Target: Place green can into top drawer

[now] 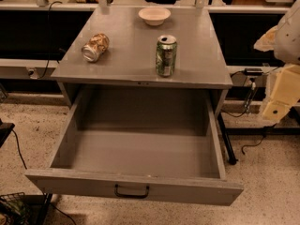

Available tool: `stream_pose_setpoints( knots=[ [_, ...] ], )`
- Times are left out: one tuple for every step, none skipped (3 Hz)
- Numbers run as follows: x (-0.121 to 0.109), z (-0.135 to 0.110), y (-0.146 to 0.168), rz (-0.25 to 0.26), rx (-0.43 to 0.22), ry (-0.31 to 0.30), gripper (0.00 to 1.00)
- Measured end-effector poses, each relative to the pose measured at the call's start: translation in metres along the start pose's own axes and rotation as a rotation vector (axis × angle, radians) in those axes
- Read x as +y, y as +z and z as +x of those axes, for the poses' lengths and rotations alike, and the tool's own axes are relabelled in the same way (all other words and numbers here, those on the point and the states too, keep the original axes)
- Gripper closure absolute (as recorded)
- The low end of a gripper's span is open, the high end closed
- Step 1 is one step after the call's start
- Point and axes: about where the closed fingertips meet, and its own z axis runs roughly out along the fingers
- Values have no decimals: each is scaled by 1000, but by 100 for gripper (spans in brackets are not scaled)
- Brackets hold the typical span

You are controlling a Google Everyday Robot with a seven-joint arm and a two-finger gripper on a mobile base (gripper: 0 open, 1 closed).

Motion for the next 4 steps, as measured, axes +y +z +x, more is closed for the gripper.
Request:
stream_pose_setpoints(
  knots=[
    [0,0,0,0,0,0,0],
    [-31,-14,12,54,-60,14,0],
    [-96,-56,39,134,-225,21,0],
    [-162,-112,71,183,-438,14,0]
  ],
)
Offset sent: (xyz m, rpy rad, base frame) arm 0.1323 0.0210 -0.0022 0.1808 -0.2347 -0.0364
